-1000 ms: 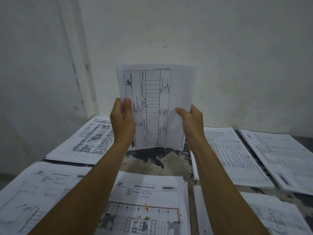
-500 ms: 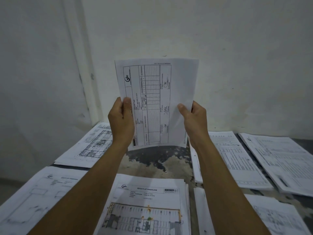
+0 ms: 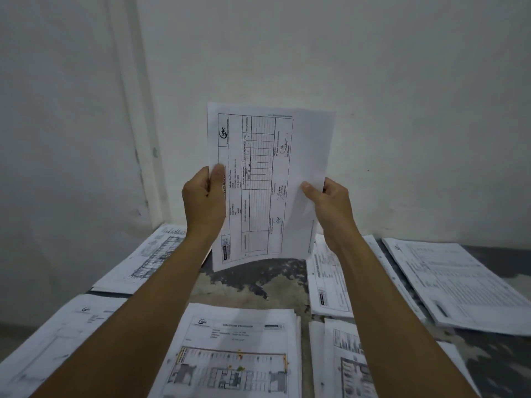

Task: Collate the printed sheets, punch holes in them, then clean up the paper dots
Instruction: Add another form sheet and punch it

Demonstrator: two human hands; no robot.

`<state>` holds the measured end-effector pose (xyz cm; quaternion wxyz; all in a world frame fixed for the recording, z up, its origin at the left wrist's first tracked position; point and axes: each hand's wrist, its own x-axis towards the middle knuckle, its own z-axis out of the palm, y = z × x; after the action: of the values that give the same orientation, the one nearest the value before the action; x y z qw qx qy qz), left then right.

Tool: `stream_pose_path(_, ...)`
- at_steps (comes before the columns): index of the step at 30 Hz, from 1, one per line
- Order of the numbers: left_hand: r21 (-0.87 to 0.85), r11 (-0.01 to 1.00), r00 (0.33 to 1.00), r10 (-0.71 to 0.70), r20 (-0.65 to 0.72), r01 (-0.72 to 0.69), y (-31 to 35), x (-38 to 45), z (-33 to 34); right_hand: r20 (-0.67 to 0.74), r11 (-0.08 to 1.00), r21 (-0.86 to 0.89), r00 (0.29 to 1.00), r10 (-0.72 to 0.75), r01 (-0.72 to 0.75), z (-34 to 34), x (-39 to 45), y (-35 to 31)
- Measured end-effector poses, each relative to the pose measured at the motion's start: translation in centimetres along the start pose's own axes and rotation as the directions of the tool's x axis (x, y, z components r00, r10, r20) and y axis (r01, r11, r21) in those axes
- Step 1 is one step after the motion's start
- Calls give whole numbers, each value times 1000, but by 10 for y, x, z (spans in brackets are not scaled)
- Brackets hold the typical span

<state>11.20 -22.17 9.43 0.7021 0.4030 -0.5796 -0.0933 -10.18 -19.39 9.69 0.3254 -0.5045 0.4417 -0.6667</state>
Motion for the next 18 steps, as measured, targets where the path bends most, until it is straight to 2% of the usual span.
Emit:
stream_pose_path(10, 7, 995, 985, 99, 143, -101, 76, -34, 32, -28, 994, -104, 999, -25, 22, -88, -28, -52)
stream_pose_path(18, -9, 997, 975, 72, 212, -72, 125, -78, 79, -53, 975, -221, 999, 1, -12, -172, -58, -79)
